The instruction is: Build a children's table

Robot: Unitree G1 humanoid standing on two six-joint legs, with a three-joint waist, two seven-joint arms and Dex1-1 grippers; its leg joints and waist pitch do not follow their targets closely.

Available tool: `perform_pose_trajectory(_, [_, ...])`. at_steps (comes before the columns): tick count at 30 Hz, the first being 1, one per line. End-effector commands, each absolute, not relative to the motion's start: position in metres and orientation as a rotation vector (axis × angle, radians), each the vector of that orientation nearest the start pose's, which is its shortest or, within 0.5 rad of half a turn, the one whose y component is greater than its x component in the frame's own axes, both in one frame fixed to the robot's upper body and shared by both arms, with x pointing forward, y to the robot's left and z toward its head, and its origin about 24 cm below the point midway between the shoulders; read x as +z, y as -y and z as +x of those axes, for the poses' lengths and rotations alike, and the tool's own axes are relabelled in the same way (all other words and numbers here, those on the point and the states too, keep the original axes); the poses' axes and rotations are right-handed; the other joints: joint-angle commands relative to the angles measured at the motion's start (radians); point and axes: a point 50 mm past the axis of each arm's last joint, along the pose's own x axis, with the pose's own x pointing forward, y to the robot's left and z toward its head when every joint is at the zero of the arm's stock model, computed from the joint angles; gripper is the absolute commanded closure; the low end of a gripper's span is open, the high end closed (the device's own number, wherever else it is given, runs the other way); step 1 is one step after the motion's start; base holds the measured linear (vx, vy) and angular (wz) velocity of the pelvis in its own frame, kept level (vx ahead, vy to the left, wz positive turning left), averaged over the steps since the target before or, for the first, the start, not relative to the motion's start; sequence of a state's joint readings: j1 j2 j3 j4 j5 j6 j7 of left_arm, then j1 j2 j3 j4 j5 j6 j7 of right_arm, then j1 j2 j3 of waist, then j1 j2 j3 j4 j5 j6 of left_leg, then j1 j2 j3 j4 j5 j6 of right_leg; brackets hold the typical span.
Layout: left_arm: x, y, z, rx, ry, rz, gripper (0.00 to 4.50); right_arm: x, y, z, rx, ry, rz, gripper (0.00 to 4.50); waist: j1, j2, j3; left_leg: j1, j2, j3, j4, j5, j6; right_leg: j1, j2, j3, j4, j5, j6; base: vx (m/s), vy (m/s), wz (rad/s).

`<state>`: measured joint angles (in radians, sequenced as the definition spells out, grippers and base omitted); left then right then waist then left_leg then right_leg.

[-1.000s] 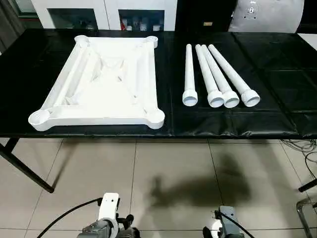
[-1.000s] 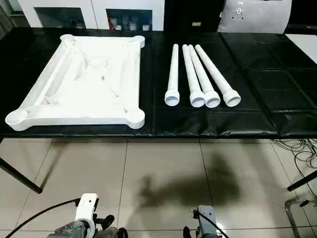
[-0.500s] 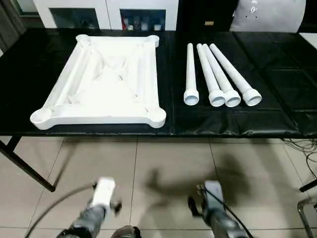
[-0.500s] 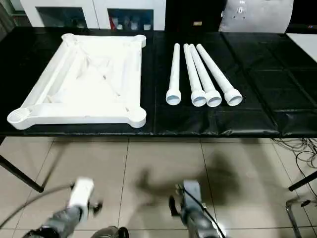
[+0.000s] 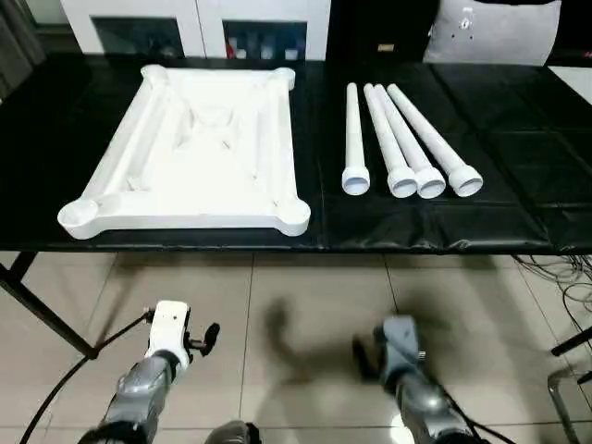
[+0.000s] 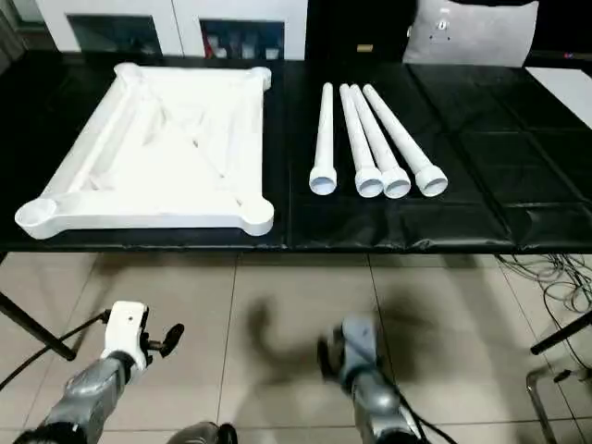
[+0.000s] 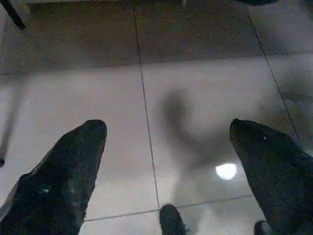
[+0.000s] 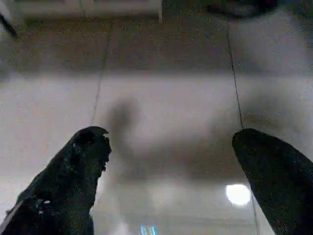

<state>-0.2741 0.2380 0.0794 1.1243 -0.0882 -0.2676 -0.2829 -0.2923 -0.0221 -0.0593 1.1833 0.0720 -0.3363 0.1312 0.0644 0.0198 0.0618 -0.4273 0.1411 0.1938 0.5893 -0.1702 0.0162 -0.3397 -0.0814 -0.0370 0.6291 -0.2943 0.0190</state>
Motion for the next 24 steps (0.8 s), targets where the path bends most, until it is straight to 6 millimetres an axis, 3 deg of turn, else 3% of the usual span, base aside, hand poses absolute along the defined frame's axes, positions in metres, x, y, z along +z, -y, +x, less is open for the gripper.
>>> perform_pose_trajectory(1, [-0.084,-0.227,0.237,-0.102,-0.547,0.034,0.03,-0.101,0.145,0.234,0.096,-0.558,0.114,0.00,0.002,0.003,-0.062,0.045,0.118,-0.054,-0.079,-0.178,0.124,0.002,-0.103,0.038,-0.049,0.334,-0.235,0.000,0.000,0.00])
perform_pose_trajectory(3, [-0.083,-0.227,0.238,-0.101,-0.537,0.034,0.03,-0.102,0.141,0.234,0.121,-0.575,0.081,0.00,0.001,0.004,-0.062,0.045,0.118,-0.053,-0.076,-0.163,0.139,-0.001,-0.102,0.036,-0.047,0.347,-0.244,0.000,0.000,0.00])
perform_pose_trajectory(6, [-0.080,-0.225,0.240,-0.108,-0.512,0.032,0.03,-0.102,0.142,0.234,0.107,-0.558,0.055,0.00,0.002,0.006,-0.061,0.045,0.120,-0.050,-0.079,-0.191,0.129,-0.004,-0.100,0.035,-0.050,0.292,-0.256,0.000,0.000,0.00])
perform_pose_trajectory(8, [-0.077,-0.224,0.242,-0.125,-0.489,0.043,0.03,-0.099,0.142,0.234,0.109,-0.522,0.037,0.00,0.002,0.007,-0.059,0.046,0.123,-0.050,-0.086,-0.233,0.103,-0.007,-0.100,0.036,-0.054,0.232,-0.261,0.000,0.000,0.00])
perform_pose_trajectory(9, [-0.075,-0.224,0.242,-0.129,-0.476,0.034,0.03,-0.098,0.142,0.234,0.112,-0.511,0.030,0.00,0.000,0.010,-0.055,0.047,0.120,-0.049,-0.092,-0.282,0.072,-0.009,-0.098,0.038,-0.060,0.173,-0.260,0.000,0.000,0.00])
perform_pose_trajectory(11, [-0.065,-0.222,0.246,-0.149,-0.412,-0.016,0.03,-0.095,0.143,0.236,0.117,-0.474,-0.022,0.00,0.001,0.009,-0.054,0.046,0.123,-0.049,-0.096,-0.302,0.047,-0.009,-0.099,0.038,-0.061,0.146,-0.265,0.000,0.000,0.00])
perform_pose_trajectory(13, [-0.048,-0.221,0.247,-0.187,-0.327,-0.045,0.03,-0.078,0.187,0.238,0.157,-0.378,-0.047,0.00,0.005,0.012,-0.047,0.046,0.123,-0.047,-0.097,-0.338,0.034,-0.010,-0.097,0.040,-0.068,0.117,-0.255,0.000,0.000,0.00])
perform_pose_trajectory(14, [-0.042,-0.220,0.246,-0.204,-0.301,-0.032,0.03,-0.067,0.200,0.236,0.186,-0.334,-0.053,0.00,0.012,0.005,-0.048,0.051,0.124,-0.046,-0.092,-0.319,0.048,-0.007,-0.091,0.042,-0.067,0.160,-0.229,0.000,0.000,0.00])
perform_pose_trajectory(15, [-0.036,-0.218,0.245,-0.228,-0.282,-0.022,0.03,-0.058,0.206,0.233,0.212,-0.302,-0.045,0.00,0.022,-0.002,-0.047,0.046,0.121,-0.044,-0.084,-0.271,0.083,0.001,-0.089,0.043,-0.065,0.222,-0.193,0.000,0.000,0.00])
perform_pose_trajectory(16, [-0.036,-0.218,0.245,-0.228,-0.282,-0.022,0.03,-0.058,0.206,0.233,0.212,-0.302,-0.045,0.00,0.029,-0.001,-0.048,0.043,0.120,-0.046,-0.083,-0.257,0.100,0.001,-0.095,0.043,-0.066,0.239,-0.177,0.000,0.000,0.00])
perform_pose_trajectory(18, [-0.025,-0.213,0.238,-0.306,-0.247,0.011,0.03,-0.047,0.206,0.226,0.222,-0.262,-0.019,0.00,0.026,0.001,-0.049,0.043,0.117,-0.046,-0.087,-0.268,0.100,-0.003,-0.094,0.041,-0.071,0.190,-0.167,0.000,0.000,0.00])
perform_pose_trajectory(19, [-0.021,-0.211,0.234,-0.338,-0.238,0.021,0.03,-0.042,0.205,0.222,0.242,-0.248,-0.031,0.00,0.026,0.012,-0.040,0.041,0.124,-0.052,-0.097,-0.297,0.089,-0.011,-0.092,0.041,-0.075,0.152,-0.160,0.000,0.000,0.00])
perform_pose_trajectory(20, [-0.017,-0.210,0.231,-0.356,-0.230,0.027,0.03,-0.038,0.204,0.219,0.262,-0.239,-0.051,0.00,0.023,0.009,-0.039,0.042,0.125,-0.052,-0.101,-0.325,0.074,-0.010,-0.089,0.040,-0.078,0.119,-0.159,0.000,0.000,0.00])
perform_pose_trajectory(21, [-0.015,-0.210,0.228,-0.363,-0.228,0.027,0.03,-0.036,0.203,0.218,0.278,-0.233,-0.066,0.00,0.018,0.010,-0.031,0.049,0.120,-0.049,-0.111,-0.428,0.011,-0.019,-0.082,0.042,-0.091,-0.009,-0.166,0.000,0.000,0.00])
perform_pose_trajectory(22, [-0.011,-0.210,0.224,-0.377,-0.220,0.015,0.03,-0.029,0.200,0.213,0.307,-0.210,-0.065,0.00,0.017,0.015,-0.030,0.052,0.116,-0.048,-0.114,-0.463,-0.011,-0.019,-0.080,0.043,-0.094,-0.063,-0.168,0.000,0.000,0.00])
perform_pose_trajectory(23, [-0.004,-0.209,0.218,-0.394,-0.207,0.002,0.03,-0.019,0.198,0.208,0.341,-0.190,-0.060,0.00,0.020,0.009,-0.027,0.054,0.118,-0.051,-0.117,-0.501,-0.044,-0.019,-0.084,0.048,-0.104,-0.143,-0.156,0.000,0.000,0.00])
perform_pose_trajectory(24, [0.002,-0.209,0.215,-0.396,-0.191,-0.002,0.03,-0.012,0.197,0.206,0.363,-0.172,-0.058,0.00,0.021,0.008,-0.026,0.051,0.118,-0.052,-0.119,-0.499,-0.048,-0.017,-0.084,0.049,-0.106,-0.154,-0.148,0.000,0.000,0.00])
